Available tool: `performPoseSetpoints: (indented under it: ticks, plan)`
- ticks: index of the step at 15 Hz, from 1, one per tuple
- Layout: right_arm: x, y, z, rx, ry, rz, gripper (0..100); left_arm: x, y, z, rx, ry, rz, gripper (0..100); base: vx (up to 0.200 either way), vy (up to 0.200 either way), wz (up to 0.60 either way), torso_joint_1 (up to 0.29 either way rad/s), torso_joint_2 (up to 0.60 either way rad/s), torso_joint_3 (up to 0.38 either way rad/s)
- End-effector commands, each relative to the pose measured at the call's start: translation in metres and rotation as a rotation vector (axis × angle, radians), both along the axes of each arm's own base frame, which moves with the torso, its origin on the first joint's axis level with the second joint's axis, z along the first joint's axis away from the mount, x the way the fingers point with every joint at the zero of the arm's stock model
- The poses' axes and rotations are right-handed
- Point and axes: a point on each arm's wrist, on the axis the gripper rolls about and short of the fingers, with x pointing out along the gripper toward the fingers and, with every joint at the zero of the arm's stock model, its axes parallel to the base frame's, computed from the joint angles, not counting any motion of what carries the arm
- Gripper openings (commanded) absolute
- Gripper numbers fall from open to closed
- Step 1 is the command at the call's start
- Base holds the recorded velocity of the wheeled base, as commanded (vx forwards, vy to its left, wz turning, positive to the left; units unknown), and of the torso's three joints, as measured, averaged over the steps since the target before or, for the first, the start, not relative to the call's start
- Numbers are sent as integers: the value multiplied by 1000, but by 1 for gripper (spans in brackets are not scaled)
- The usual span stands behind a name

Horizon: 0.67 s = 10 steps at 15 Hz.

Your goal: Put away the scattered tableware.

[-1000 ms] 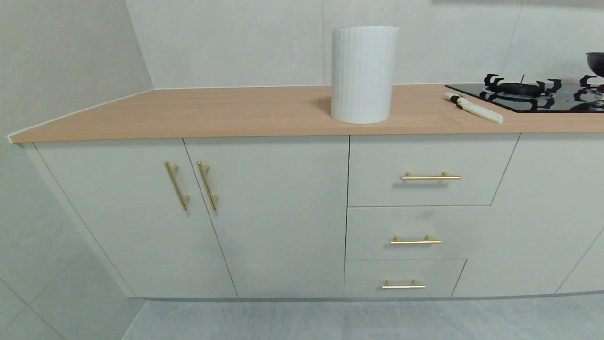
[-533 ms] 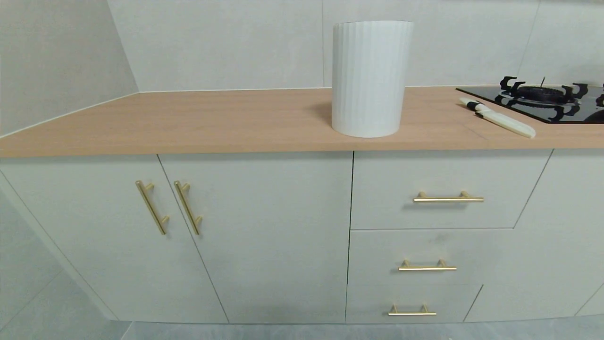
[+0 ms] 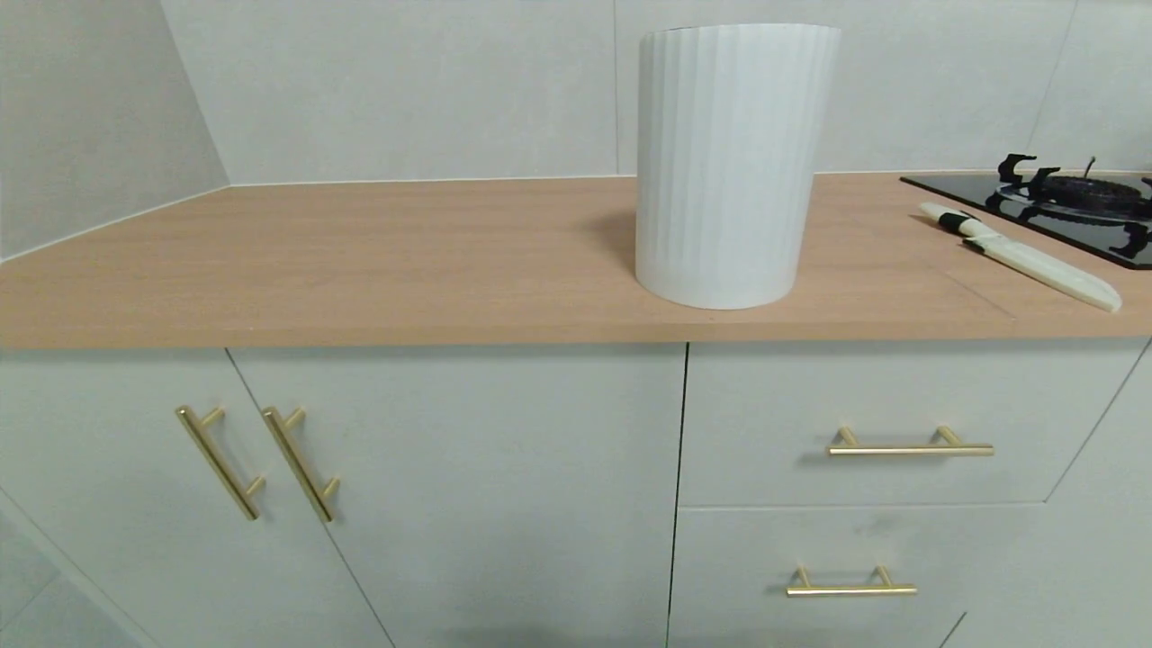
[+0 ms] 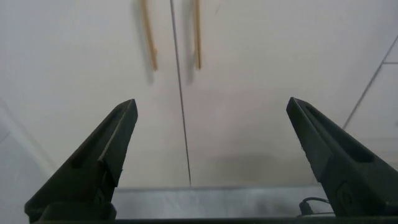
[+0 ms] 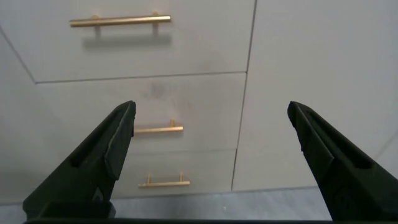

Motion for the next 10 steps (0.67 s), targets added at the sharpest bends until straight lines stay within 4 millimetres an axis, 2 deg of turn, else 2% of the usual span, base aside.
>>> performPoseSetpoints:
  ticks: [1,3,10]
  plan:
    - [0,0,0,0,2,0,100,0,0,0,0,2,0,100,200,0,0,2,2,-2]
    - [0,0,0,0,2,0,100,0,0,0,0,2,0,100,200,0,0,5,0,-2]
    - [0,0,0,0,2,0,100,0,0,0,0,2,0,100,0,0,0,0,0,0]
